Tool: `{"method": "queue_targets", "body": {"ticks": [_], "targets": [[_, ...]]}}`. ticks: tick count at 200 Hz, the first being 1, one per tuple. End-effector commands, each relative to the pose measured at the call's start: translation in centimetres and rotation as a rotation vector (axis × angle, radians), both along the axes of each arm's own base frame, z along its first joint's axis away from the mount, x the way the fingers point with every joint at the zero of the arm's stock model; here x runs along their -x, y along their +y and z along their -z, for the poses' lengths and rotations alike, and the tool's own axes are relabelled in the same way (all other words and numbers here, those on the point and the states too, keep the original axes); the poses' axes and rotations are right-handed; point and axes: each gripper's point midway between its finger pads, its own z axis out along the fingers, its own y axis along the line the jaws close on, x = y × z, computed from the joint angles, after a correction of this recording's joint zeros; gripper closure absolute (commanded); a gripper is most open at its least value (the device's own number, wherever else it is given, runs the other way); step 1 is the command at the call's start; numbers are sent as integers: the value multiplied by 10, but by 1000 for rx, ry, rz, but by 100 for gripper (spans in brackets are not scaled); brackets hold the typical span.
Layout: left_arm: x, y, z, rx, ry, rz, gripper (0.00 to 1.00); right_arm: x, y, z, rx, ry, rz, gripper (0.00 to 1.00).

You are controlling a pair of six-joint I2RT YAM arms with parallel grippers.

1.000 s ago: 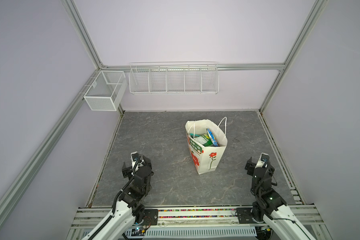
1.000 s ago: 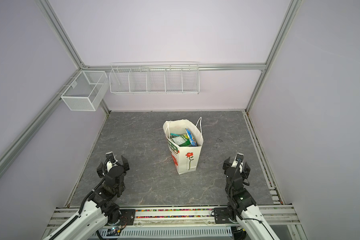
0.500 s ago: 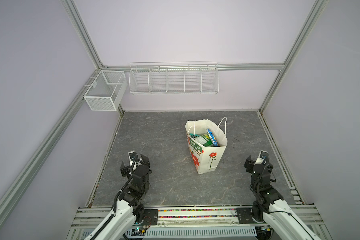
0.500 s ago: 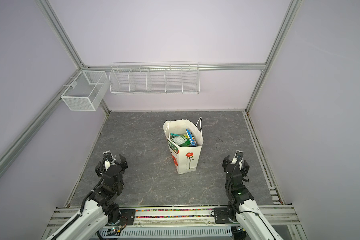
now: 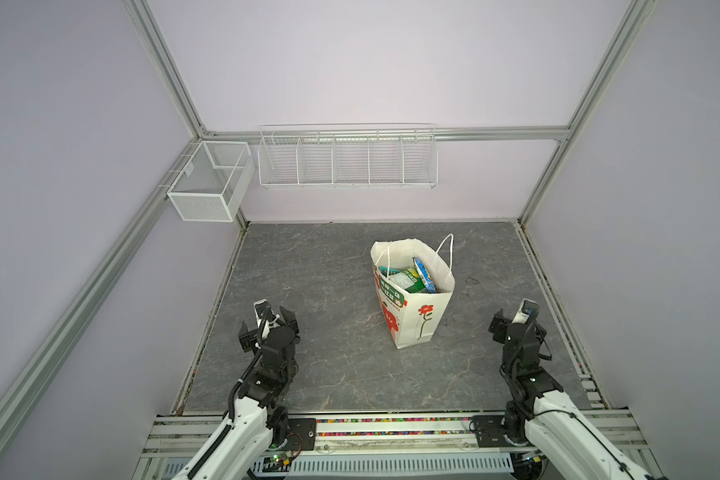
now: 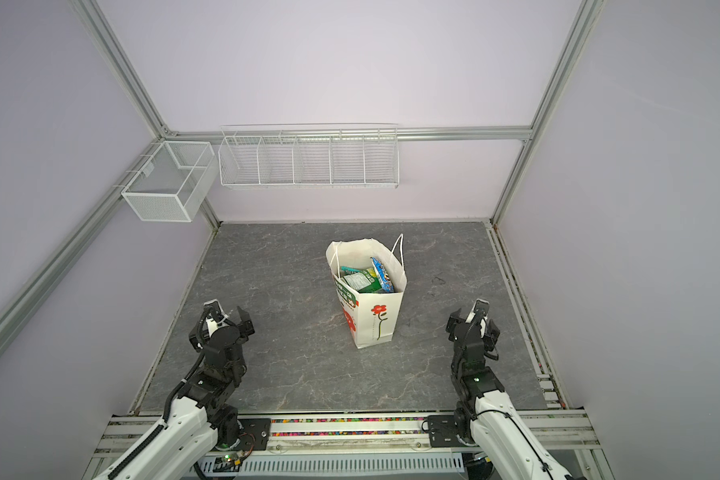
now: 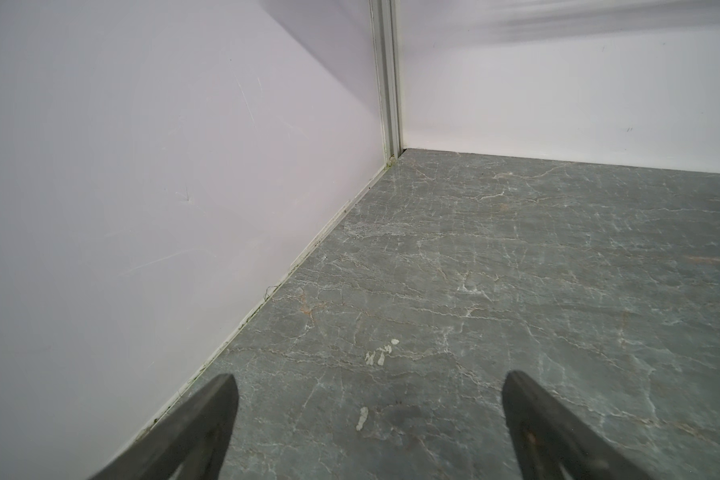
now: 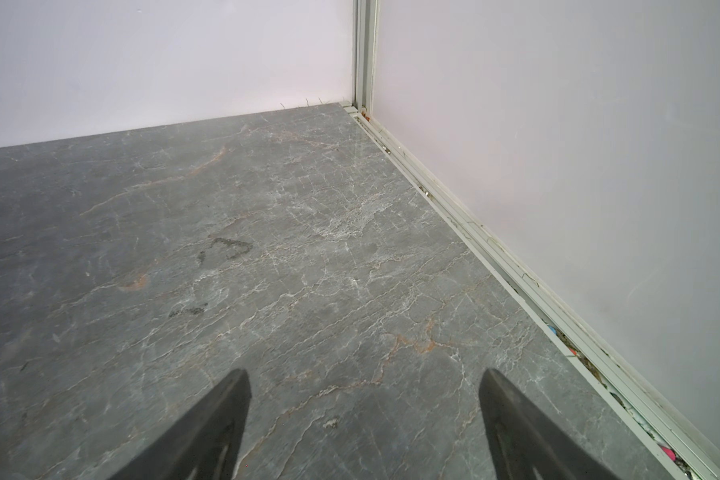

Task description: Place the snacks into the paper bag

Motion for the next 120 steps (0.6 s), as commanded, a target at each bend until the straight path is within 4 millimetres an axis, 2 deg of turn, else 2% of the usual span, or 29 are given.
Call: {"method": "queue_targets", "body": {"ticks": [1,42,47,120], "targets": [[-2,-1,2,20,-11,10,1,-10,3,-13,-33,-51,-6,11],[-6,0,3,26,-6,9,1,-18,7,-10,-32,-20,-21,11],[-6,0,3,26,-7,8,1,-18,-1,-10,-33,-20,7,11],[-14,4,5,46,4,2,1,-30,-2,-6,-51,-2,7,11]]}}
